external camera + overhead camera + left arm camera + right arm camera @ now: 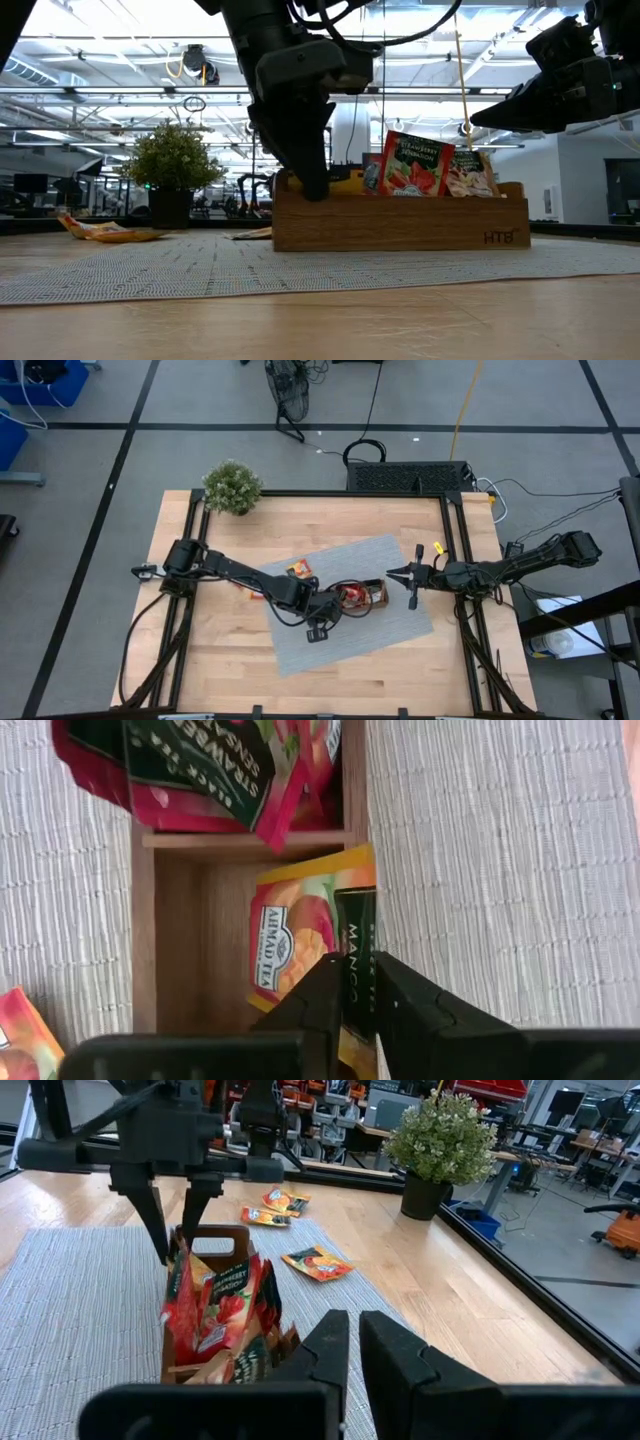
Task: Pick & Place Tea
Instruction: Put the yellow tea bag into the left section of the wooden organizer
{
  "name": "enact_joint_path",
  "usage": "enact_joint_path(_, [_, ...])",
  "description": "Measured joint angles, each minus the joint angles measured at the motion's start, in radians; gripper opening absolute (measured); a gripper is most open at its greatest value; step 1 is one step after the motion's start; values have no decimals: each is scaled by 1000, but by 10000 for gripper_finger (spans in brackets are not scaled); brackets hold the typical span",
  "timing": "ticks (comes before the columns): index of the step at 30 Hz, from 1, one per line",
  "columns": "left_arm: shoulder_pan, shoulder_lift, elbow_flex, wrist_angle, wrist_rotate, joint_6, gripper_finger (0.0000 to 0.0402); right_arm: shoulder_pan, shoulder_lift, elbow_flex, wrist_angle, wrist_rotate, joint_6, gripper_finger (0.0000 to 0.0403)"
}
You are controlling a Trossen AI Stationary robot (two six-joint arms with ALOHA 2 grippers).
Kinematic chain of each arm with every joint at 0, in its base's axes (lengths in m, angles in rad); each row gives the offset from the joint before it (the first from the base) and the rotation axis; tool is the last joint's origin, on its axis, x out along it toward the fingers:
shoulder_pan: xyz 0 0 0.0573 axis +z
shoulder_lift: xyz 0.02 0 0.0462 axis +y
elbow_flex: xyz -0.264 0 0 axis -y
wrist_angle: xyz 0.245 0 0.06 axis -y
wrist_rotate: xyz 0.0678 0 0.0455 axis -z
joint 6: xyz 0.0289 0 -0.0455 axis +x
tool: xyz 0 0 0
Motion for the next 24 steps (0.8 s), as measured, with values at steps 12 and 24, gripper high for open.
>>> enact_joint_path(12, [3, 0, 0, 16, -3, 0, 35, 0, 0, 0, 0, 0, 0, 18])
enact_joint_path(24, [3, 0, 0, 16, -3, -3, 49, 0, 0, 0, 0, 0, 0, 18])
